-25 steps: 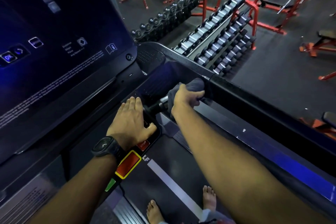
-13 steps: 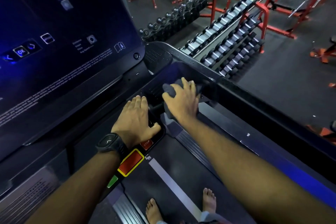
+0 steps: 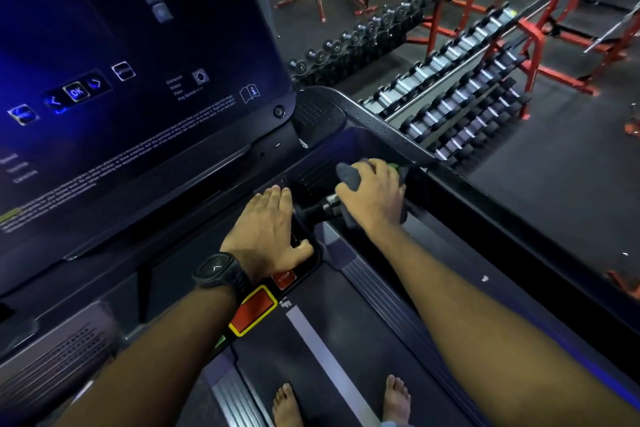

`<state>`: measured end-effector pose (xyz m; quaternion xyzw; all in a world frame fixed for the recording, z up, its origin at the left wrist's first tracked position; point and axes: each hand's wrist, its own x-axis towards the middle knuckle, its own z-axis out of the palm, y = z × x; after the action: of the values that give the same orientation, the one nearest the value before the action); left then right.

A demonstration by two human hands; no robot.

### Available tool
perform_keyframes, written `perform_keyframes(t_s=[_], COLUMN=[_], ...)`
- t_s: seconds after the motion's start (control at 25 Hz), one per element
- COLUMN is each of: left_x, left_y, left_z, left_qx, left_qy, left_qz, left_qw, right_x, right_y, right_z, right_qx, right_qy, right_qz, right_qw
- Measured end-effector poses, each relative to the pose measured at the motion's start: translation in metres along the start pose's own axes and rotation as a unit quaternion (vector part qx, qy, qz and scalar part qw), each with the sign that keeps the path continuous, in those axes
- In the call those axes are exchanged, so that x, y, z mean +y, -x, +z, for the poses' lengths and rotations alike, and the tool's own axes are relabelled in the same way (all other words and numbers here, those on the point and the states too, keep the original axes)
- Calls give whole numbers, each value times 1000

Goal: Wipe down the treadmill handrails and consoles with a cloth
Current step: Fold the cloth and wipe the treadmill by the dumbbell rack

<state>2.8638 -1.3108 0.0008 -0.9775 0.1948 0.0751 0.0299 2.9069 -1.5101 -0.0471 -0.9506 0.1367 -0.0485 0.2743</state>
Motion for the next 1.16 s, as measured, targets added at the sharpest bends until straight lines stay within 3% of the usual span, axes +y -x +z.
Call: perform_keyframes(t_s=[0.12, 0.24, 0.32, 0.4, 0.48, 0.56, 0.68, 0.84, 0.92, 1.08, 1.16], left_x=[1, -2, -5, -17, -36, -57, -80, -95, -102, -108, -106], left_y=[-1, 1, 4, 1, -6, -15, -33, -60, -73, -83, -84], left_z=[-2, -2, -6, -16, -30, -45, -50, -50, -52, -46, -41], left_qx=[0, -7, 2, 33, 73, 93, 102, 85, 75, 78, 85], left_qy=[4, 5, 3, -12, -55, -140, -268, -337, -366, -368, -368], left_qz=[0, -6, -4, 3, 14, 44, 104, 172, 195, 208, 203], left_qw=[1000, 1000, 1000, 999, 996, 985, 952, 922, 907, 903, 903], right_x=[-19, -35, -50, -68, -87, -102, -110, -133, -145, -130, -123], right_y=[18, 19, 17, 5, -13, -25, -40, -44, -44, -61, -66], right_z=[6, 3, 0, -9, -19, -20, -8, 30, 48, 57, 55], right_qx=[-5, -19, -10, 8, 31, 80, 149, -18, -47, 27, 59], right_qy=[-44, -7, -37, -177, -323, -380, -386, -353, -345, -347, -379], right_qz=[-107, -119, -70, 34, 151, 222, 307, 407, 414, 432, 459], right_qw=[993, 993, 997, 984, 934, 894, 857, 842, 841, 832, 802])
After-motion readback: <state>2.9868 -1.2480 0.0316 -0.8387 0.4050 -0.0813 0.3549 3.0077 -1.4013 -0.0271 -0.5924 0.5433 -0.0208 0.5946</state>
